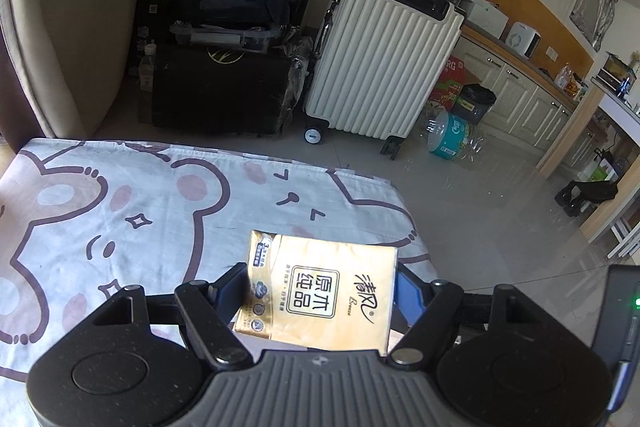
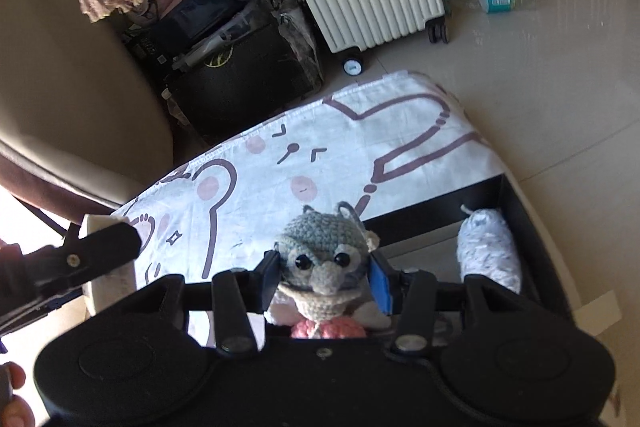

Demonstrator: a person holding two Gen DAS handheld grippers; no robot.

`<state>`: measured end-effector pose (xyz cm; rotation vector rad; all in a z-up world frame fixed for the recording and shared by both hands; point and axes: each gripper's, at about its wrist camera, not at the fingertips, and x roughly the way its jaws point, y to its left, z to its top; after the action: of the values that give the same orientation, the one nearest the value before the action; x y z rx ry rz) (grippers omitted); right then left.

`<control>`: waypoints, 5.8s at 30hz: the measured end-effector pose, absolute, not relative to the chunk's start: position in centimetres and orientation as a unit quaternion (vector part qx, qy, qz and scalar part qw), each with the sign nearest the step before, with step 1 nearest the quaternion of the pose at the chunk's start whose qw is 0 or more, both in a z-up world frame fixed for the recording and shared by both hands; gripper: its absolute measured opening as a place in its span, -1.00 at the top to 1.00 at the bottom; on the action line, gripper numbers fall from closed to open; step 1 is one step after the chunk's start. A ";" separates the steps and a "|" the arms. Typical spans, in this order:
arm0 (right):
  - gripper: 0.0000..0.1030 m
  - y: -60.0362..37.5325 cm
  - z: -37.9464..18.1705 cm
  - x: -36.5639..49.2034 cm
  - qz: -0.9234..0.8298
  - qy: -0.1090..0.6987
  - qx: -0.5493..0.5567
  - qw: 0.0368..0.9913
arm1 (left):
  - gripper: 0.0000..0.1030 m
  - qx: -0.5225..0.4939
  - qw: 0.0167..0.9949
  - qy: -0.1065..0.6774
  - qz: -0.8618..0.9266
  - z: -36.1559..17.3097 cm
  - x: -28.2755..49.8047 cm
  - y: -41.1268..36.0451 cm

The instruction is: Organize objects

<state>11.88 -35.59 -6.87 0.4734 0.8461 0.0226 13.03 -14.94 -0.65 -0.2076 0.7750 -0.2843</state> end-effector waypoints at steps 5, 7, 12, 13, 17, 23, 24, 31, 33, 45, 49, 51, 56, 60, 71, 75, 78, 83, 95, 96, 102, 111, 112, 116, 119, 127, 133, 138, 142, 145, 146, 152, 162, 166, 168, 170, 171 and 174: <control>0.06 -35.5 -9.2 13.2 0.005 0.428 0.254 0.867 | -0.46 -0.111 0.908 0.376 -0.149 -1.1 13.6 -15.2; 0.06 -35.3 -10.0 13.5 0.004 0.435 0.251 0.865 | -0.46 -0.116 0.908 0.373 -0.154 -1.2 13.8 -15.3; 0.06 -34.3 -11.4 14.3 0.005 0.459 0.229 0.858 | -0.46 -0.132 0.905 0.368 -0.168 -1.2 14.0 -16.0; 0.05 -34.1 -11.5 14.4 0.009 0.460 0.221 0.860 | -0.46 -0.134 0.904 0.367 -0.171 -1.3 14.0 -16.2; -0.51 -34.5 -10.4 13.7 0.007 0.441 0.211 0.872 | -0.46 -0.138 0.902 0.367 -0.181 -1.4 14.0 -17.0; -0.45 -37.3 -8.0 11.6 -0.013 0.422 0.182 0.888 | -0.46 -0.161 0.890 0.380 -0.195 -2.3 14.3 -18.6; -0.43 -37.9 -7.7 11.2 -0.021 0.421 0.180 0.889 | -0.46 -0.166 0.887 0.383 -0.199 -2.6 14.3 -18.9; -0.16 -43.5 -6.8 8.6 -0.079 0.404 0.235 0.881 | -0.46 -0.178 0.872 0.404 -0.211 -4.3 14.8 -21.4; -0.06 -44.9 -6.9 8.0 -0.091 0.395 0.268 0.874 | -0.46 -0.179 0.868 0.411 -0.214 -5.0 15.0 -22.1; 0.05 -47.6 -7.6 7.0 -0.102 0.383 0.300 0.868 | -0.50 -0.190 0.838 0.444 -0.253 -8.9 16.0 -25.7; 0.05 -47.9 -7.9 7.1 -0.104 0.381 0.308 0.866 | -0.68 -0.177 0.843 0.452 -0.234 -9.7 16.0 -25.8; 0.05 -47.9 -8.0 7.1 -0.103 0.381 0.310 0.865 | -0.68 -0.178 0.845 0.448 -0.232 -9.5 16.0 -25.4; 0.05 -47.3 -8.1 7.4 -0.093 0.385 0.307 0.865 | -0.54 -0.181 0.847 0.447 -0.222 -9.0 16.1 -24.5; 0.07 -46.3 -8.1 7.8 -0.077 0.395 0.294 0.867 | -0.20 -0.180 0.846 0.455 -0.214 -8.9 16.3 -23.8; 0.46 -43.4 -7.2 8.9 -0.023 0.389 0.264 0.882 | 0.05 -0.282 0.797 0.487 -0.220 -10.9 17.2 -21.8; 0.53 -42.2 -7.7 9.7 0.000 0.408 0.250 0.878 | 0.05 -0.283 0.789 0.497 -0.223 -11.6 17.4 -22.3; 0.57 -41.3 -8.2 10.2 0.005 0.421 0.231 0.877 | 0.14 -0.277 0.792 0.503 -0.211 -12.1 17.6 -22.2; 0.57 -39.8 -8.9 10.9 0.011 0.431 0.189 0.882 | 0.48 -0.270 0.796 0.506 -0.193 -12.5 17.8 -21.7; 0.61 -38.7 -11.0 11.5 -0.013 0.472 0.119 0.874 | 0.46 -0.236 0.810 0.502 -0.192 -11.3 17.6 -21.5; 0.61 -39.0 -10.9 11.3 -0.012 0.468 0.126 0.875 | 0.41 -0.236 0.811 0.499 -0.193 -11.0 17.5 -21.4; 0.61 -39.6 -8.8 10.6 -0.011 0.430 0.159 0.889 | 0.35 -0.219 0.827 0.479 -0.198 -9.1 17.0 -21.0; 0.58 -39.3 -7.2 9.8 -0.023 0.420 0.159 0.893 | 0.33 -0.149 0.857 0.458 -0.184 -6.5 15.8 -20.4; 0.58 -39.3 -7.0 9.7 -0.025 0.419 0.158 0.894 | 0.32 -0.142 0.859 0.458 -0.182 -6.3 15.6 -20.2; 0.55 -39.1 -6.4 9.2 -0.033 0.414 0.157 0.896 | 0.30 -0.109 0.869 0.451 -0.174 -5.3 15.0 -19.8; 0.51 -38.9 -5.6 8.8 -0.038 0.409 0.149 0.900 | 0.26 -0.087 0.876 0.445 -0.166 -4.5 14.4 -19.5; 0.50 -38.1 -3.2 7.0 -0.043 0.393 0.132 0.909 | 0.24 -0.065 0.883 0.436 -0.162 -2.4 12.4 -18.9; 0.48 -37.7 -1.2 5.2 -0.042 0.380 0.122 0.916 | 0.23 -0.060 0.889 0.427 -0.156 -0.6 10.5 -18.1; 0.45 -37.4 0.4 3.0 -0.045 0.369 0.111 0.922 | 0.23 -0.051 0.893 0.419 -0.154 0.9 8.4 -17.9; 0.43 -37.3 1.3 1.2 -0.046 0.363 0.115 0.924 | 0.22 -0.036 0.897 0.414 -0.150 1.7 6.7 -17.6; 0.42 -37.1 1.7 0.1 -0.045 0.362 0.116 0.924 | 0.21 -0.024 0.899 0.413 -0.142 2.2 5.5 -16.8; 0.42 -37.0 1.9 -0.2 -0.046 0.362 0.115 0.924 | 0.20 -0.021 0.900 0.413 -0.140 2.3 5.2 -16.5; 0.35 -36.2 3.1 -2.0 -0.057 0.358 0.102 0.926 | -0.13 -0.012 0.904 0.410 -0.125 3.0 3.5 -15.4; -0.04 -35.1 4.2 -4.6 -0.076 0.361 0.070 0.927 | -0.77 0.006 0.908 0.406 -0.105 3.6 1.1 -14.1; -0.25 -35.0 4.4 -5.2 -0.085 0.362 0.062 0.926 | -0.90 0.004 0.910 0.403 -0.099 3.8 0.5 -13.6; -0.33 -35.0 4.4 -5.5 -0.089 0.364 0.055 0.926 | -0.93 0.002 0.911 0.401 -0.096 3.8 0.3 -13.4; -0.43 -34.9 4.3 -5.6 -0.096 0.366 0.049 0.924 | -0.98 0.001 0.911 0.401 -0.095 3.8 0.2 -13.3; -0.46 -35.0 4.2 -5.7 -0.099 0.367 0.048 0.924 | -0.99 0.001 0.911 0.401 -0.094 3.8 0.1 -13.2; -0.60 -35.1 3.9 -6.0 -0.101 0.371 0.044 0.922 | -1.00 0.001 0.911 0.402 -0.091 3.7 0.2 -13.2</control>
<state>-6.00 -35.11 3.93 0.0895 0.7630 -0.2082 0.16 -13.17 3.67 0.0017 0.8287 -0.1866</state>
